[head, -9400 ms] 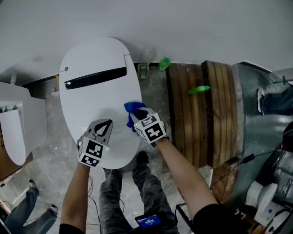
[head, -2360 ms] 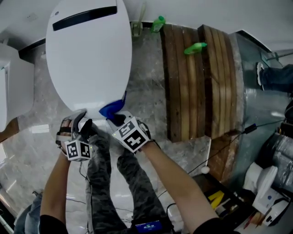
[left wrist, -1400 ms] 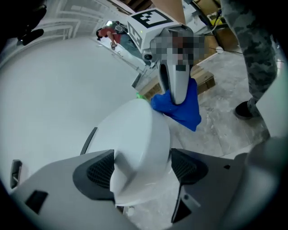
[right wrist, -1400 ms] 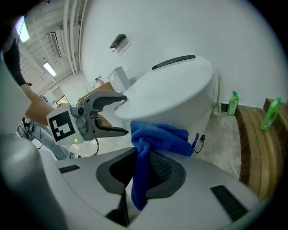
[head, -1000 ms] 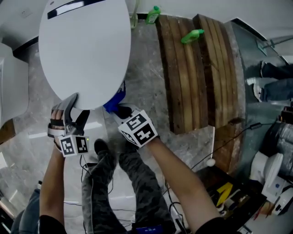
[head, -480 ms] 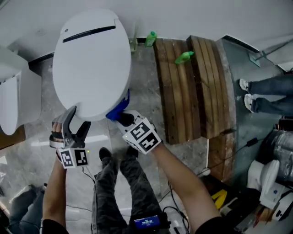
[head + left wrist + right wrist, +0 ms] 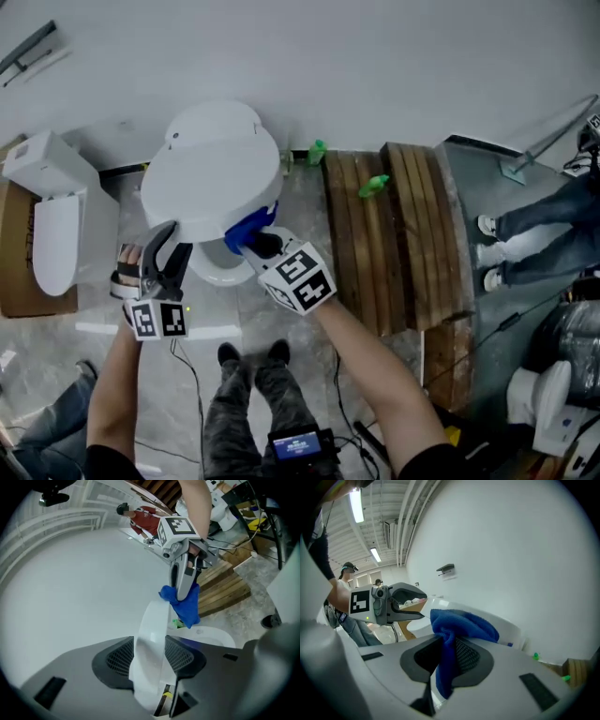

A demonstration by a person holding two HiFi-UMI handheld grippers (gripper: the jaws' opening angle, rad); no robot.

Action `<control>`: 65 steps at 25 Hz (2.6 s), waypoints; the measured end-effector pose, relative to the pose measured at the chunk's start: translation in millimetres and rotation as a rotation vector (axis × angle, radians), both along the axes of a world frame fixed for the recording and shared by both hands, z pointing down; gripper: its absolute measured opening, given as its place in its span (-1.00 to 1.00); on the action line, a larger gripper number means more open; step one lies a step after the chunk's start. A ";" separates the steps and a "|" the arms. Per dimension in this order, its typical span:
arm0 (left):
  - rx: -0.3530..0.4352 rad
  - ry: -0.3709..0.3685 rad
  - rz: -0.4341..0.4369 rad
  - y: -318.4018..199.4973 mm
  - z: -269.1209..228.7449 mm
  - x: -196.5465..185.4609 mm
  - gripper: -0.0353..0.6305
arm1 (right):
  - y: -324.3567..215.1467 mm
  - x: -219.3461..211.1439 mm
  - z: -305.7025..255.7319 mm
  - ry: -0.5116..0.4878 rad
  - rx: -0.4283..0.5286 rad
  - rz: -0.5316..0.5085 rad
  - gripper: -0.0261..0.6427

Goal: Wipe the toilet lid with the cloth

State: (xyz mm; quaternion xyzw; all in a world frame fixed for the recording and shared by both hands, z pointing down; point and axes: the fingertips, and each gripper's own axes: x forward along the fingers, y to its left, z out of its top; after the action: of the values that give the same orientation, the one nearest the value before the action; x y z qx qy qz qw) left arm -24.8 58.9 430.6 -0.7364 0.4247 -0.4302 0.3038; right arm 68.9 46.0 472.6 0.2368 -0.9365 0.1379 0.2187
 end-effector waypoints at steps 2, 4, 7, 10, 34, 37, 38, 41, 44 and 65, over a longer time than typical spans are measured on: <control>0.008 -0.009 -0.026 -15.8 -20.6 -3.2 -0.37 | -17.7 -4.9 -24.5 -0.009 0.006 0.013 -0.75; 0.003 -0.014 -0.053 -30.3 -36.7 -6.8 -0.46 | -32.7 -9.3 -43.4 -0.009 -0.002 0.020 -0.75; -0.011 -0.007 -0.106 -52.7 -57.7 -14.2 -0.56 | -54.9 -16.6 -67.5 -0.003 -0.002 0.029 -0.75; -0.040 0.001 -0.166 -79.8 -80.2 -21.9 -0.57 | -80.8 -24.9 -92.2 -0.025 -0.004 0.052 -0.75; -0.110 0.147 -0.007 -341.0 -199.0 -107.6 -0.58 | -341.5 -102.0 -216.4 -0.031 0.025 0.290 -0.75; -0.078 0.155 -0.018 -357.1 -201.8 -125.1 -0.58 | -366.3 -107.0 -219.6 -0.026 0.019 0.315 -0.75; -0.085 0.157 -0.026 -362.0 -198.5 -131.5 -0.58 | -374.4 -108.7 -219.6 -0.025 0.017 0.321 -0.75; -0.125 0.134 -0.064 -381.9 -182.2 -150.6 -0.58 | -399.7 -114.3 -221.3 -0.029 0.013 0.331 -0.75; -0.176 0.121 -0.107 -404.5 -169.5 -165.8 -0.59 | -420.2 -117.5 -225.2 -0.014 0.023 0.327 -0.75; -0.420 0.257 -0.188 -467.1 -157.7 -192.1 -0.67 | -462.8 -190.5 -182.7 0.023 0.085 0.078 -0.75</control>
State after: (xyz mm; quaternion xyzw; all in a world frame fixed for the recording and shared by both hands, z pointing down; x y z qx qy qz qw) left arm -216.8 -408.2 272.9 -0.7890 0.4278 -0.4385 0.0464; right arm -121.6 -416.7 290.0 0.2840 -0.9290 0.1037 0.2134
